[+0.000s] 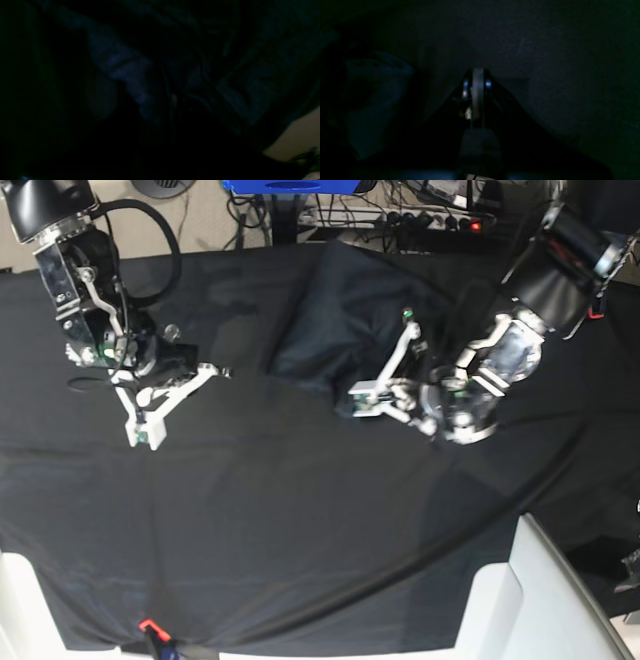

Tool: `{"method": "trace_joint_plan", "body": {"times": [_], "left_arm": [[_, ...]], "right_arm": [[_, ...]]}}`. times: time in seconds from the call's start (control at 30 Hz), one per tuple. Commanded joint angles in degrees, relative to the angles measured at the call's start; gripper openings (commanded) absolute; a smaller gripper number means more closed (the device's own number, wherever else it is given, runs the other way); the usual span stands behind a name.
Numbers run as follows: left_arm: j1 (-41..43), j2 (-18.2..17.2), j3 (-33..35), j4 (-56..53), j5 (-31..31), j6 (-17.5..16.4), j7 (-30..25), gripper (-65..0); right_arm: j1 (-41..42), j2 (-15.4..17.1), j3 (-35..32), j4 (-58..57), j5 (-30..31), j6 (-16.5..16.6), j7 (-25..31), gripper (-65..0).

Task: Fold the T-shirt properly
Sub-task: 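Grasp the bundle's side with the left gripper and fold it inward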

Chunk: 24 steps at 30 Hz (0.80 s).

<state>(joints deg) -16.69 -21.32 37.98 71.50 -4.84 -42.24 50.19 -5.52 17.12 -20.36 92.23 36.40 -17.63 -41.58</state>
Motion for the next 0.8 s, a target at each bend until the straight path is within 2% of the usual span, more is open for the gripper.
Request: {"method": "trace_joint_plan", "body": {"times": [0.0,0.17,0.37,0.43,0.57,0.77], "left_arm": [[-0.7,0.1,0.0,-0.7,6.8,2.2,1.8,-65.0],[-2.5,4.3,0.1,-2.1,17.5,2.2,-3.6,-65.0],[-4.8,8.2,0.1,-4.8,23.5,2.2,-5.4,-65.0],[-5.3,8.3,1.6,-4.7,24.5,2.2,-5.5,-65.0],[-7.1,6.9,9.9,-4.7,24.3,2.2,-5.5,-65.0],[-6.6,4.2,13.0,3.4,24.3,2.2,-5.6,-65.0]], "right_arm": [[0.7,0.3,0.6,0.7,0.3,0.0,0.7,-65.0],[0.7,0.3,0.6,0.7,0.3,0.0,0.7,-65.0],[0.7,0.3,0.6,-2.2,0.3,-0.1,1.1,-65.0],[0.9,0.3,0.7,-4.0,0.3,-0.1,1.2,-65.0],[1.3,0.3,1.3,-6.3,0.3,-0.1,1.3,-65.0],[1.1,0.1,7.4,-6.4,0.3,-0.1,1.1,-65.0]]}}
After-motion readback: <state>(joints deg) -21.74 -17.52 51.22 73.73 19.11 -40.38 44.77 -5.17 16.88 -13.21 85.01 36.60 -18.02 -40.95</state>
